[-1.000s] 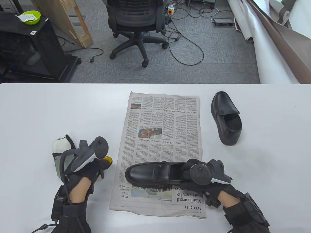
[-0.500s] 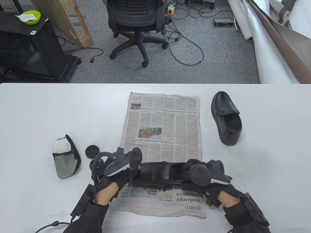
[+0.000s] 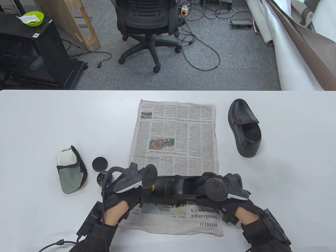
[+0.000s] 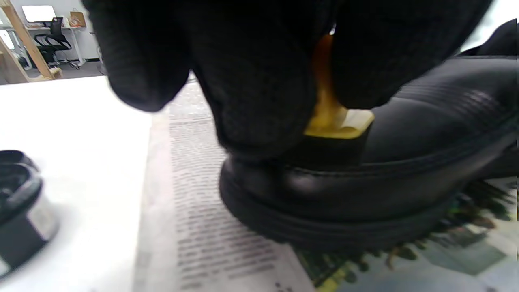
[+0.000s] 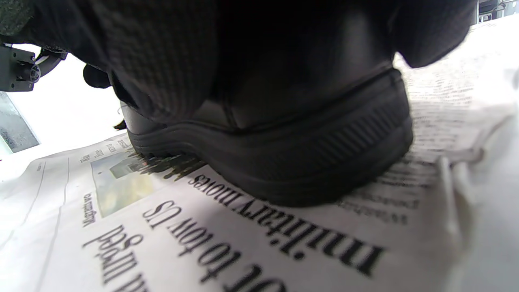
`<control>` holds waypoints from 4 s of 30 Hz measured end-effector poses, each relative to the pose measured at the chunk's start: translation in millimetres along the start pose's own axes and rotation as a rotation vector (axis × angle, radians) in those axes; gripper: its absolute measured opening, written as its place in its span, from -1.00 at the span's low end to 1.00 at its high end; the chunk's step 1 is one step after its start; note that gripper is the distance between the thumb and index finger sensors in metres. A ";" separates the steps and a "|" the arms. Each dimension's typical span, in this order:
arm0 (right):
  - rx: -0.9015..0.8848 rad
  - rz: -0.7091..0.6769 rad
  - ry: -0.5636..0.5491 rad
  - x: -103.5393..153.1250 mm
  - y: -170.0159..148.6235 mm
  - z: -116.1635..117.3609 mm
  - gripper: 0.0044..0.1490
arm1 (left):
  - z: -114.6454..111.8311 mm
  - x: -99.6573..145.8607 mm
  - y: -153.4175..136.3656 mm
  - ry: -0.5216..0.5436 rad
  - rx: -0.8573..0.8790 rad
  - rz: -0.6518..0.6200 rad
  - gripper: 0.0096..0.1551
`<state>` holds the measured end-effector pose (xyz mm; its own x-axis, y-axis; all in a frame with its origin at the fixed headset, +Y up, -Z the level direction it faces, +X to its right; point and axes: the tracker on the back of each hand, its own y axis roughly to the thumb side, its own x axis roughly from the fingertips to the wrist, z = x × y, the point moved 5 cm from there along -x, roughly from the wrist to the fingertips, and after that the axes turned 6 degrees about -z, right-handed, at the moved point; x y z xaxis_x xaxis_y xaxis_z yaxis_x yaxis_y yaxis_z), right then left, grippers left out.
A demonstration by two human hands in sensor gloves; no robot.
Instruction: Dip and apply built-in sponge shoe polish on shoes
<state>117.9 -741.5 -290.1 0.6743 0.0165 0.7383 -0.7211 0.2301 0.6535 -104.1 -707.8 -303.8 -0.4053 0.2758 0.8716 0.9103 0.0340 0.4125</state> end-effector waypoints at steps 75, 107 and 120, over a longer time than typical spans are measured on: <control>-0.017 -0.022 0.017 -2.6 0.1 1.8 -0.52 | 2.2 -2.9 18.2 0.187 0.186 -0.030 -0.47; -0.015 -0.017 0.018 -3.8 -0.3 1.4 -0.52 | -2.4 1.8 5.3 -0.011 0.129 0.008 -0.46; -0.031 -0.040 0.017 -3.8 -0.5 1.6 -0.53 | 1.6 -2.3 28.7 0.129 0.253 -0.027 -0.47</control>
<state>115.5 -743.2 -292.9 0.7055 0.0233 0.7083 -0.6881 0.2614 0.6769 -76.9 -705.9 -294.4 -0.4222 0.1472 0.8945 0.8845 0.2829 0.3709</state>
